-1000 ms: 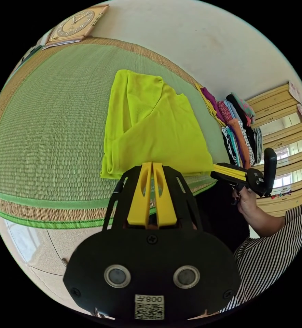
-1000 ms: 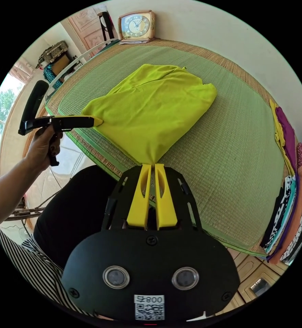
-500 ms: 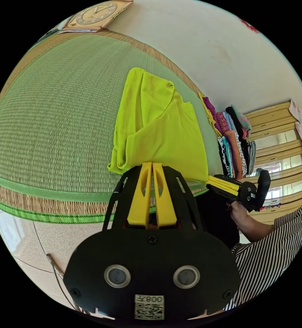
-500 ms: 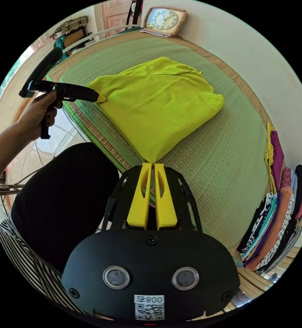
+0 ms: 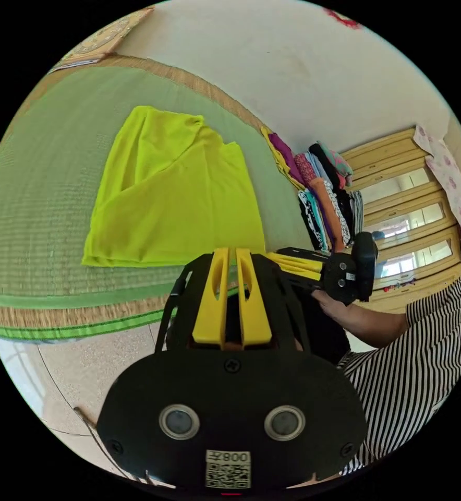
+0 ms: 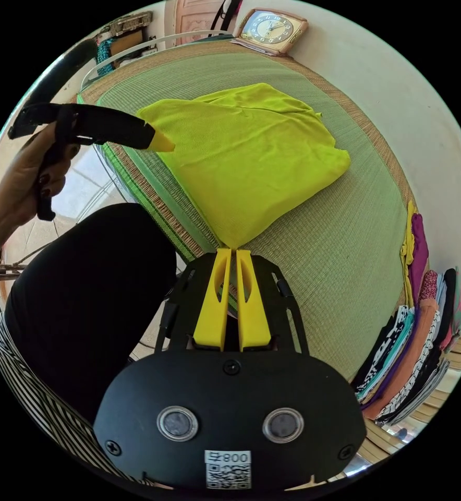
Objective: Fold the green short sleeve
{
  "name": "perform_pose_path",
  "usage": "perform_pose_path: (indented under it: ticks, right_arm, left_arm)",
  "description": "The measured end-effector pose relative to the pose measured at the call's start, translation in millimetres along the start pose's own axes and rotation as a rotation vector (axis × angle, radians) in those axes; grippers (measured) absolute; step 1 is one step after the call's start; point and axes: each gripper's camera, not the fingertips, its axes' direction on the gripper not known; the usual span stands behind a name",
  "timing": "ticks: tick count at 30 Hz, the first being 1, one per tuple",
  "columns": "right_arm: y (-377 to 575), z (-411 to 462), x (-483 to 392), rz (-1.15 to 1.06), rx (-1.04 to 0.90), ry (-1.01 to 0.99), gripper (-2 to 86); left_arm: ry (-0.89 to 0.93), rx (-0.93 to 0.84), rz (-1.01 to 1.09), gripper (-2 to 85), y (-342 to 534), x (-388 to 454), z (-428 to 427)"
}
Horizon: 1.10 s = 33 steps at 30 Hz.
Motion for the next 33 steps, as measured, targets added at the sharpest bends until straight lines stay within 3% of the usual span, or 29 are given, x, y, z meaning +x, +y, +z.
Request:
perform_pose_path:
  ticks: [11,17,25,33]
  right_arm:
    - [11.3,-14.9,9.4,0.003,0.008,-0.014,1.4]
    - [22.7,-30.6,44.8,0.047,0.007,-0.159,1.1]
    - [44.1,-47.9,100.2,0.139,0.043,-0.345,0.7]
    - [59.8,-69.9,137.0,0.143,0.043,-0.374,0.5]
  left_arm:
    - [-0.179,-0.261,0.397,6.5,-5.6,91.1,104.8]
    - [-0.281,-0.353,0.482,7.7,12.9,110.8,144.3]
    - [-0.318,-0.329,0.461,6.7,32.1,126.9,165.2]
    - [-0.363,-0.184,0.492,7.5,62.8,159.8,156.3]
